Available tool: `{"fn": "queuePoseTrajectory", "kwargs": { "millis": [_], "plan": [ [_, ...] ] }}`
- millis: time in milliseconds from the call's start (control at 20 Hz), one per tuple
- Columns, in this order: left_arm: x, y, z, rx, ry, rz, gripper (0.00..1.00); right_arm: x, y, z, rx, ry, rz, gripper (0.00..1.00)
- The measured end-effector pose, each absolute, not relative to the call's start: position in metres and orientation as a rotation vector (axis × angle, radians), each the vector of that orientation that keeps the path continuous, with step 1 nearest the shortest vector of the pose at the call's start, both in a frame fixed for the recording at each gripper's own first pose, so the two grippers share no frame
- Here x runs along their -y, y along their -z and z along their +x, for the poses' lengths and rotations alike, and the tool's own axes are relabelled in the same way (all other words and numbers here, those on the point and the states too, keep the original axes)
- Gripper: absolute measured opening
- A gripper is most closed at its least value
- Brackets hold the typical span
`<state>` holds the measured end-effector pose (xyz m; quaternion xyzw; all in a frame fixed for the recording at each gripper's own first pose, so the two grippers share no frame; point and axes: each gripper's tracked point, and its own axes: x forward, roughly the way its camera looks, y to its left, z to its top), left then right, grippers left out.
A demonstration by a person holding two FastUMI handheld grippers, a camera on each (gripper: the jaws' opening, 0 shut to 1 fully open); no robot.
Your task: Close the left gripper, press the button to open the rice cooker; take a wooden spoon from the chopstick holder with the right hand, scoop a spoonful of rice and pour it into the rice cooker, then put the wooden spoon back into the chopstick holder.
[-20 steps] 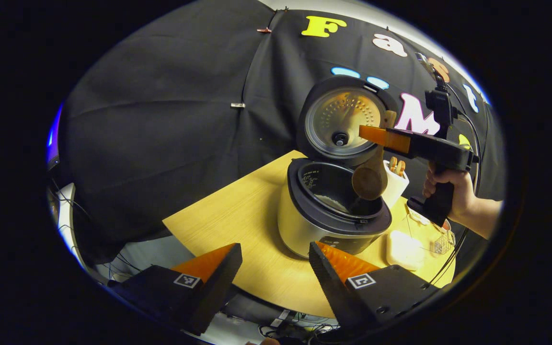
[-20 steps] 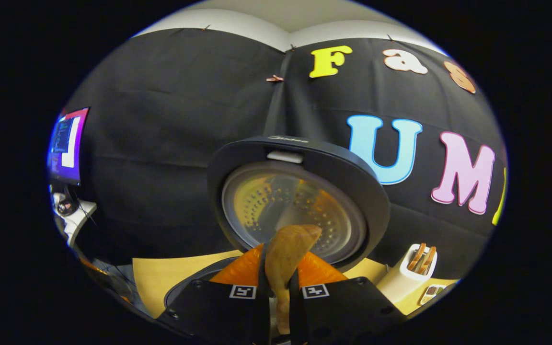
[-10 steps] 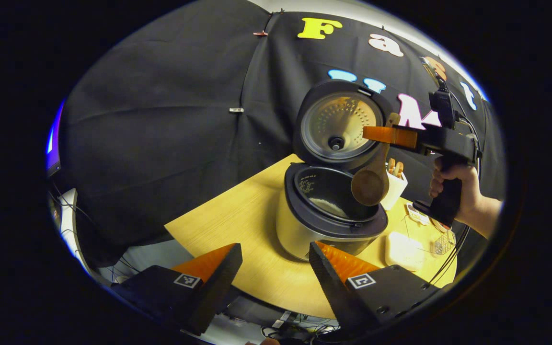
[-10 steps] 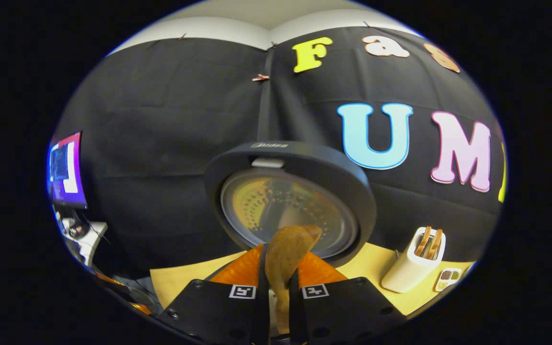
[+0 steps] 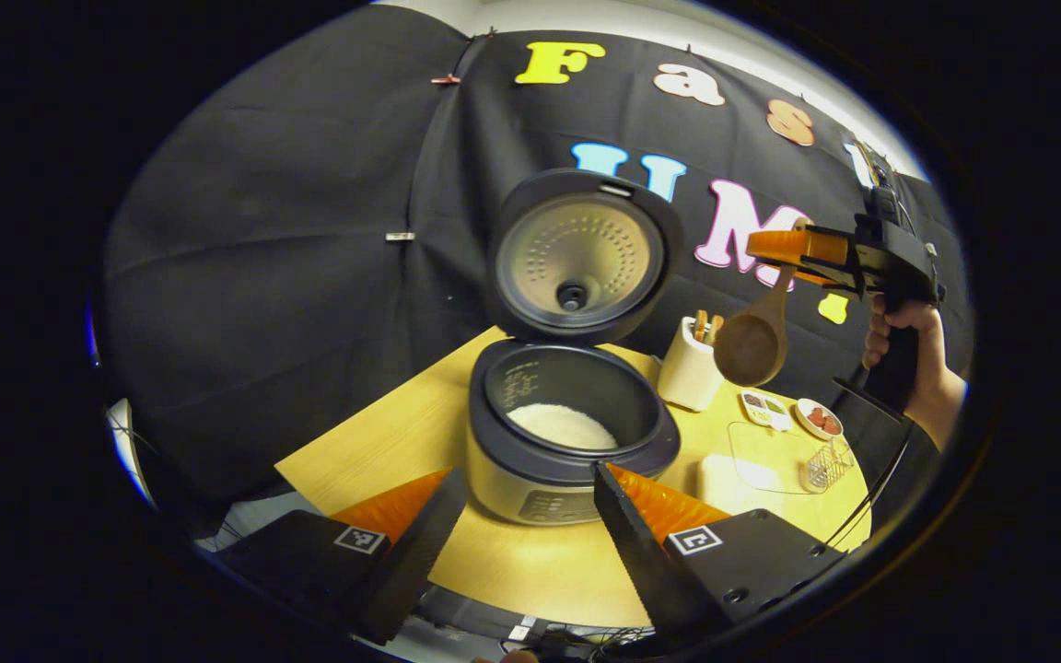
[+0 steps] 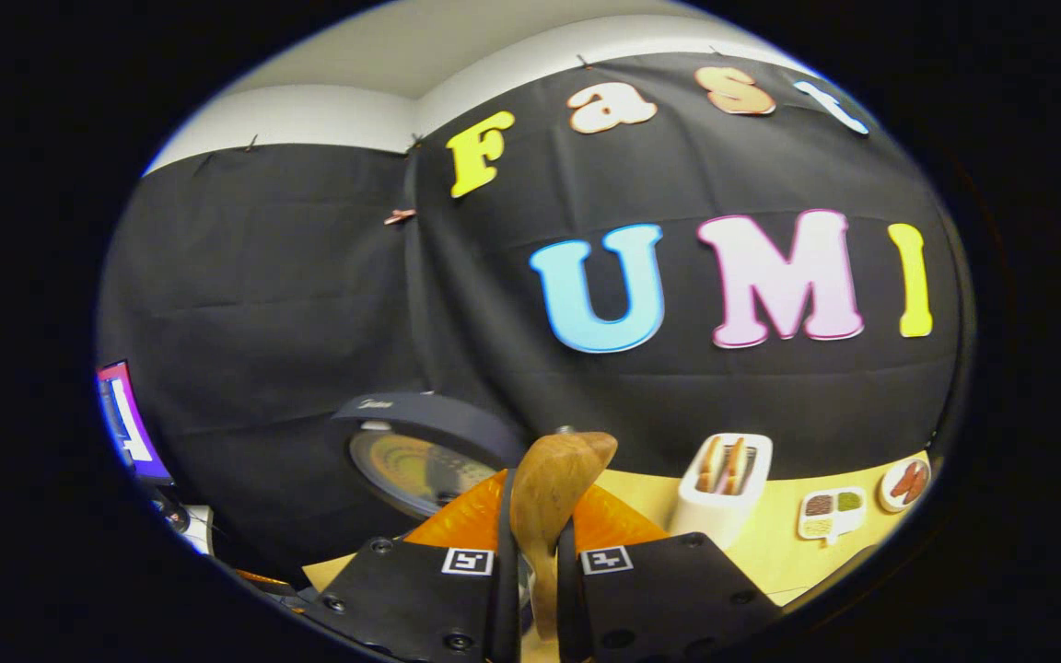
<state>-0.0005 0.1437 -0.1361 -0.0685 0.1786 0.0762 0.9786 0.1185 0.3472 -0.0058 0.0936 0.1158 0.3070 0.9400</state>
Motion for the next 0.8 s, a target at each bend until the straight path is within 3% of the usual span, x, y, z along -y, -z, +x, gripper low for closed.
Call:
{"fn": "queuePoseTrajectory", "kwargs": {
  "millis": [250, 800],
  "plan": [
    [-0.1, 0.128, 0.014, -0.364, -0.092, -0.111, 0.96, -0.216, 0.009, 0.15, -0.23, -0.386, 0.231, 0.2],
    [-0.049, 0.078, 0.037, -0.295, -0.176, -0.057, 0.95, -0.003, 0.07, 0.197, -0.289, -0.005, 0.339, 0.19]
  ]
}}
